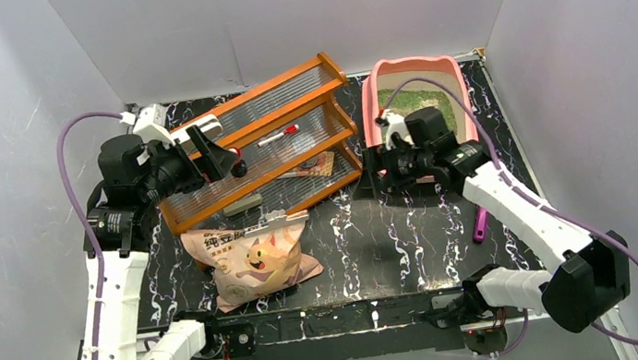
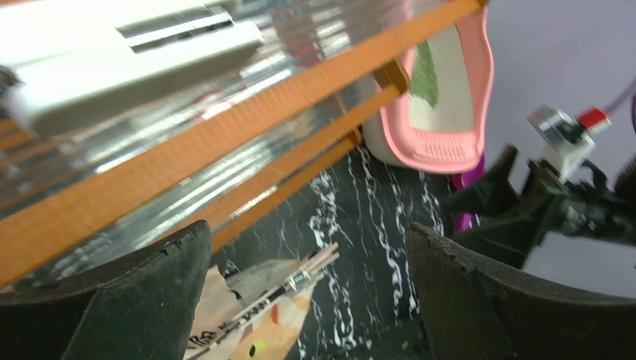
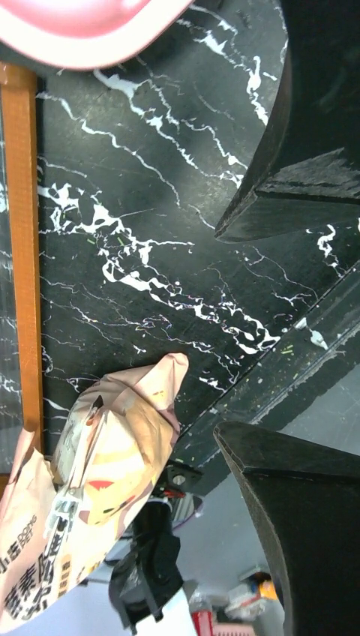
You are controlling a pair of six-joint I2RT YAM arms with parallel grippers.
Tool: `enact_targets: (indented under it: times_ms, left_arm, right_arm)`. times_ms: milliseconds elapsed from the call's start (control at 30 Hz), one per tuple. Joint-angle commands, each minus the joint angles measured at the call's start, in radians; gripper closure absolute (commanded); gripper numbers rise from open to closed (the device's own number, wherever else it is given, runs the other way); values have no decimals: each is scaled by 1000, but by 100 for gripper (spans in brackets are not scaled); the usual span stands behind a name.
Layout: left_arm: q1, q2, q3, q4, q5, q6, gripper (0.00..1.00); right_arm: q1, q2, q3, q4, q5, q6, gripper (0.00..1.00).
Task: Fill the litter box with clean litter
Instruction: Move the distractor to the center of the board.
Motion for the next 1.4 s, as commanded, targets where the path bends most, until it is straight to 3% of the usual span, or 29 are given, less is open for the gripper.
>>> enact_targets:
  times_ms: [0, 200, 400, 500, 767, 1000, 1367]
  left_arm:
    - [10, 19, 17, -121, 221, 56, 2]
    - [5, 1, -23, -206, 264, 97, 2]
    - [4, -29, -56, -211, 305, 72, 2]
    - [4, -39, -56, -203, 248, 63, 2]
    - [4, -56, -68, -141, 205, 28, 2]
    - [4, -51, -77, -141, 201, 39, 2]
    - [5, -38, -106, -151, 196, 32, 2]
  right_arm:
    - [105, 29, -12, 132, 120, -17, 5]
    - [262, 126, -8, 241, 292, -6, 8]
    - [395, 181, -221, 678, 515, -6, 9]
    - [409, 256, -251, 797, 593, -25, 10]
    - [423, 428, -244, 915, 718, -58, 5]
    - [423, 599, -131, 862, 656, -97, 2]
    - [423, 775, 55, 856, 589, -29, 2]
